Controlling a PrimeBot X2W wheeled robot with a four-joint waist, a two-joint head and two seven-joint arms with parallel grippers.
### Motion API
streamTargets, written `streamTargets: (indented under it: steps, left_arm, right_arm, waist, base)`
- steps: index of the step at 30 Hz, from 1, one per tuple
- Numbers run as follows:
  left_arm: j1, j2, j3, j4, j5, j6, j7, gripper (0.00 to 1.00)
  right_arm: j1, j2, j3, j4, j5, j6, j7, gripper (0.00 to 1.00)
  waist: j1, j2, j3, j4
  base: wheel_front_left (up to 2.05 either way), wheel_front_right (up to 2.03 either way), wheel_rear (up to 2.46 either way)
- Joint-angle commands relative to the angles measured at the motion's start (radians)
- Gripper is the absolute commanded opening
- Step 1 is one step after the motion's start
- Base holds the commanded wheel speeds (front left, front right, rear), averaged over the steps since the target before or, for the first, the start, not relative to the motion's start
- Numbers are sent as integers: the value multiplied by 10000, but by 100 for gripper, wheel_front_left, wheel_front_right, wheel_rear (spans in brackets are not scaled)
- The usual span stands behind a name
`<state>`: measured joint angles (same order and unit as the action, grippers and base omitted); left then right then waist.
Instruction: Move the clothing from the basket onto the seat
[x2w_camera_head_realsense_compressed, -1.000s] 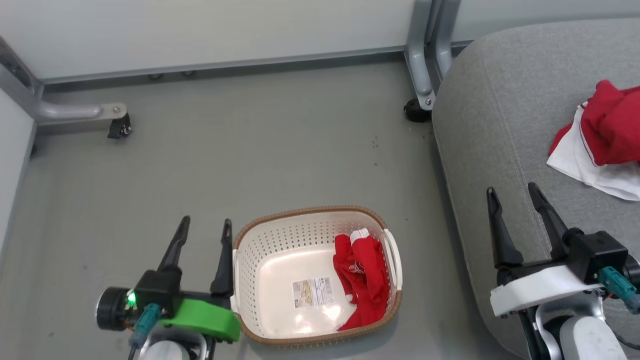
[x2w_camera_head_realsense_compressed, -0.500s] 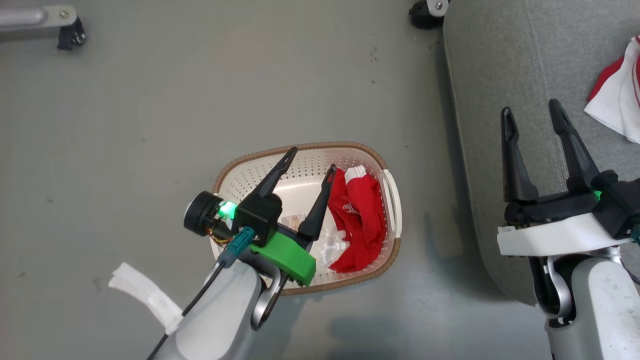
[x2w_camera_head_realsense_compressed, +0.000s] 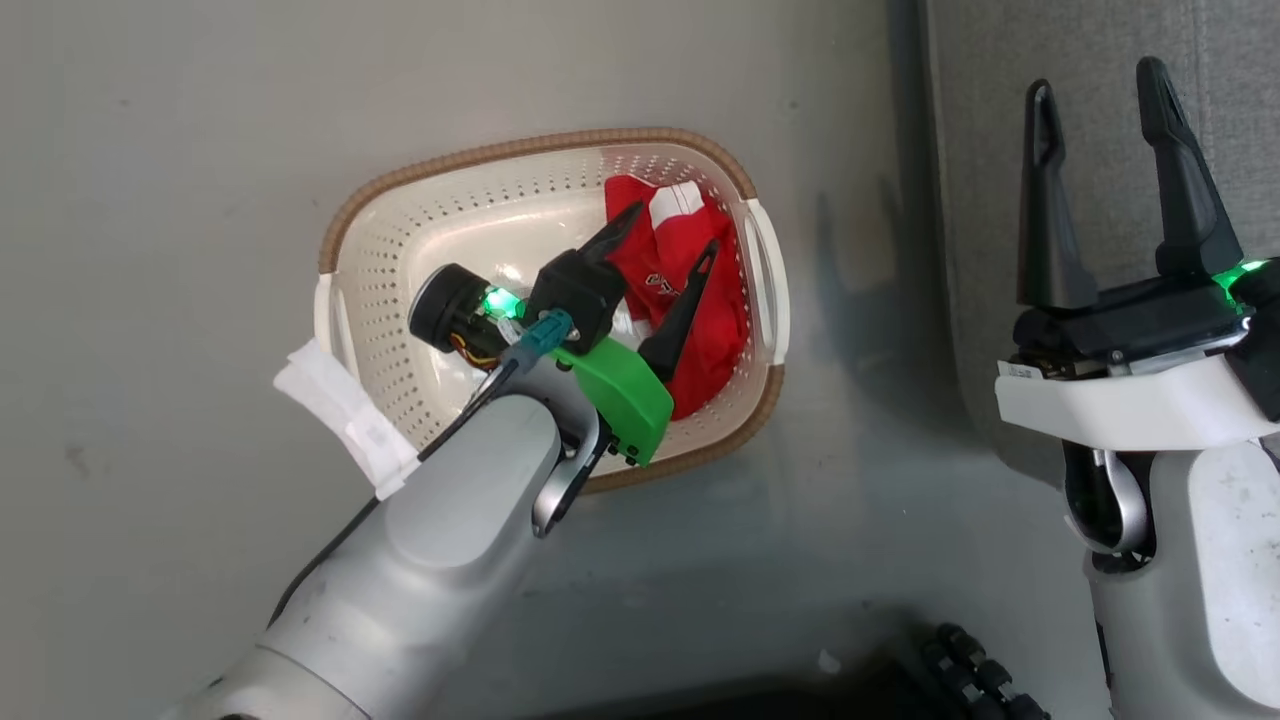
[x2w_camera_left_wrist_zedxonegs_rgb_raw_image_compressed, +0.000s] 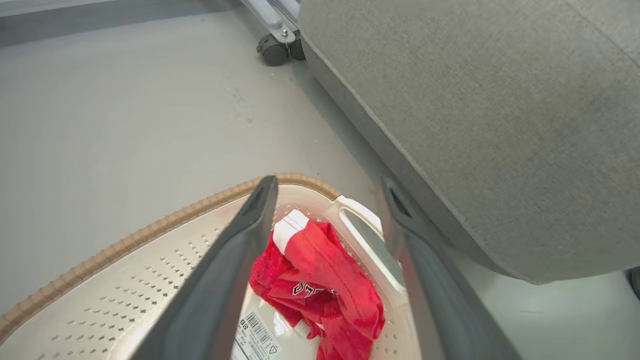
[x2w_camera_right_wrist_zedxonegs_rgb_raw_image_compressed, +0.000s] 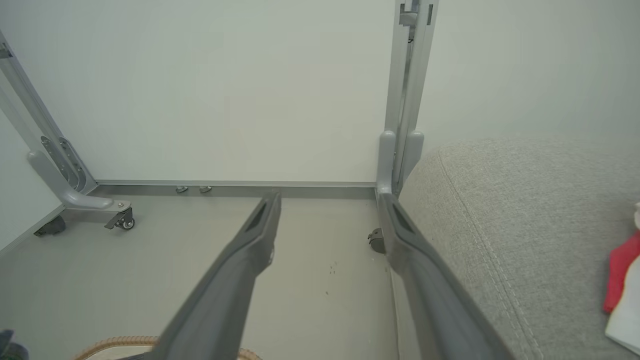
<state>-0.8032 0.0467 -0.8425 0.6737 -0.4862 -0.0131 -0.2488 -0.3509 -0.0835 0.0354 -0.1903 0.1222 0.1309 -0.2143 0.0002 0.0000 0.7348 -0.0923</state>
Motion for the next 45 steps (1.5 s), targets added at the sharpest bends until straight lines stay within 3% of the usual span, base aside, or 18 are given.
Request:
streamTargets:
  steps: [1,12,24,32,33,34,45]
  left_arm:
    - [-400,73,-117,214,-201,85,46,100]
    - [-1725,73,-1205,1687,-1666,223,213,100]
    - [-2488,71,-1388,3060,-3099,284,591,100]
    - [-3007,71,-1488,4034,-3678,-52,903,98]
    - [-3071,68,-1525,4147,-3664,-64,922,32]
    - [-3115,72,-1587,4298,-3628,-76,952,0]
    - [-2947,66,-2115,4868,-3540,-30,455,0]
  right_arm:
    - [-231,15,46,-23,61,-3,-108,100]
    - [-730,108,486,219,163,-3,-438,100]
    - [-894,225,788,343,388,-3,-516,100]
    - [-953,279,954,335,547,-3,-520,100]
    - [-959,287,954,340,557,-3,-520,100]
    - [-963,289,949,350,555,-3,-521,100]
    - [-985,304,985,446,400,-3,-522,100]
  waist:
    - [-2,0,1520,-636]
    - [-2,0,2661,-1128]
    - [-2,0,3230,-1597]
    - [-2,0,3455,-1950]
    - [-2,0,3457,-1970]
    - [-2,0,3448,-1983]
    - [-2,0,2887,-1747]
  base:
    - [0,0,0]
    - [0,0,0]
    - [0,0,0]
    - [0,0,0]
    - [0,0,0]
    - [0,0,0]
    - [0,0,0]
